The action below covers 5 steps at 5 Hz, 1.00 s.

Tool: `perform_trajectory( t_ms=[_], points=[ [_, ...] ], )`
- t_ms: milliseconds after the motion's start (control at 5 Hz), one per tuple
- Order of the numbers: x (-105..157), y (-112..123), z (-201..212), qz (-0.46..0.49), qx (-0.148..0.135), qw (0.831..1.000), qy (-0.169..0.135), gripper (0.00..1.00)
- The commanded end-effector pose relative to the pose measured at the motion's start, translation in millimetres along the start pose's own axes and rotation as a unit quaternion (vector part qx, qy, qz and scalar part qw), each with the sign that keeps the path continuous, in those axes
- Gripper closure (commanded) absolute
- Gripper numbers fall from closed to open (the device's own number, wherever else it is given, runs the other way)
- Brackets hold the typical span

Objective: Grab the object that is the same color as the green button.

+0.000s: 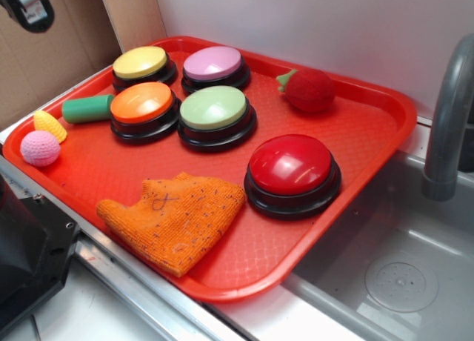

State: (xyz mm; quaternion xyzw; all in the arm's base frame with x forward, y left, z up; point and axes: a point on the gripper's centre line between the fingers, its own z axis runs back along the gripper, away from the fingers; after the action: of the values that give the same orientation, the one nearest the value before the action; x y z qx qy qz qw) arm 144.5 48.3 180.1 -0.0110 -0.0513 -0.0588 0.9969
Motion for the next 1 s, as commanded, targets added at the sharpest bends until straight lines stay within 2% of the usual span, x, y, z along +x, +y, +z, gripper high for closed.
perform_trajectory(
  t_ms=[0, 200, 400, 800],
  points=[
    [10.9, 50.5, -23.8, -0.053, 0.021, 0.998, -0.015, 0.00],
    [16.9, 64.4, -42.1, -0.101, 0.028, 0.994, -0.014, 0.00],
    [19.5, 83.9, -70.1, -0.154, -0.025, 0.987, -0.043, 0.00],
    [33.4, 99.1, -111.0, -0.253, -0.041, 0.964, -0.068, 0.00]
  ],
)
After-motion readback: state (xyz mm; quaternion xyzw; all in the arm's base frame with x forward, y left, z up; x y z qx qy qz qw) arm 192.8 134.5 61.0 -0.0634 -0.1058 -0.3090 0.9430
